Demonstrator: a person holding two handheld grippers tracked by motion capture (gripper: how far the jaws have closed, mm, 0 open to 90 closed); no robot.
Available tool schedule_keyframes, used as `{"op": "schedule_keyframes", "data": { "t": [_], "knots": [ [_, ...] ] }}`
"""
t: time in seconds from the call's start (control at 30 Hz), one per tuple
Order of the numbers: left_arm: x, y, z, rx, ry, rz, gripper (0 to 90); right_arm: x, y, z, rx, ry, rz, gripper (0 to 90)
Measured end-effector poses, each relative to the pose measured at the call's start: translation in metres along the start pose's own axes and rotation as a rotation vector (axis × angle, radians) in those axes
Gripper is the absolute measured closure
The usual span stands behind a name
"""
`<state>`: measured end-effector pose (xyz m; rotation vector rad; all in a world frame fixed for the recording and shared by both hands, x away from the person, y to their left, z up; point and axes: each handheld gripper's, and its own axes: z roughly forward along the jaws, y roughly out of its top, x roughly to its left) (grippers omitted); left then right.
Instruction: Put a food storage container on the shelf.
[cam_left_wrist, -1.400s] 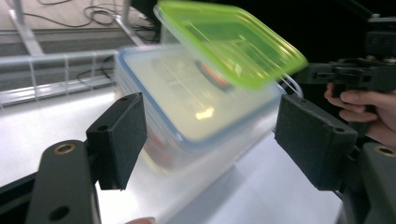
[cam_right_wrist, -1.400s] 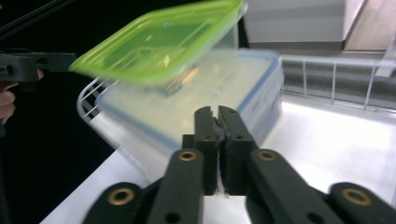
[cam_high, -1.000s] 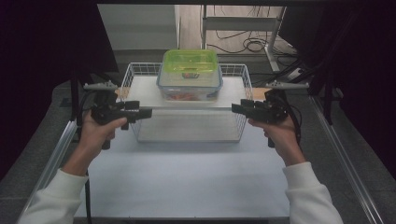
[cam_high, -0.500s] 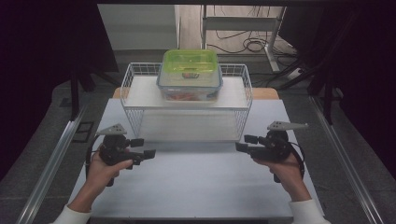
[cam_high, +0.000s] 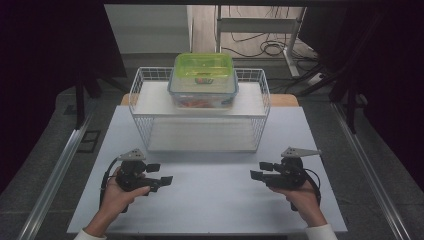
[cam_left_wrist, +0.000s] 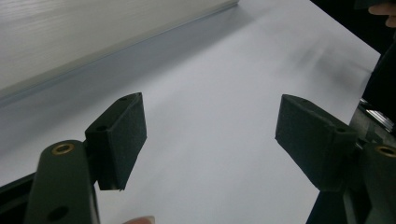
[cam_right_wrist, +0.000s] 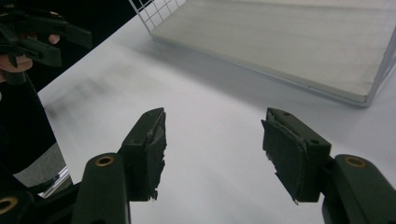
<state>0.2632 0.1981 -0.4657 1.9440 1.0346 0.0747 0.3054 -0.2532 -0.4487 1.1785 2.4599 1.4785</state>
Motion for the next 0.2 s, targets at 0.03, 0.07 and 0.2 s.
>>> {"op": "schedule_keyframes", "data": {
  "t": [0.03, 0.07, 0.2],
  "knots": [
    [0.0002, -0.0006, -0.0002, 0.001, 0.000, -0.001, 24.3, 0.0005, -0.0001, -0.0008, -0.006, 0.003, -0.001, 39.5],
    [0.0005, -0.0014, -0.0007, -0.001, 0.000, -0.005, 24.3, 0.0006, -0.0003, -0.0012, -0.010, 0.003, -0.004, 39.3],
    [0.0029, -0.0036, -0.0025, -0.014, 0.010, -0.014, 23.0, 0.0011, -0.0025, -0.0022, -0.026, 0.000, -0.006, 37.1]
  ]
}}
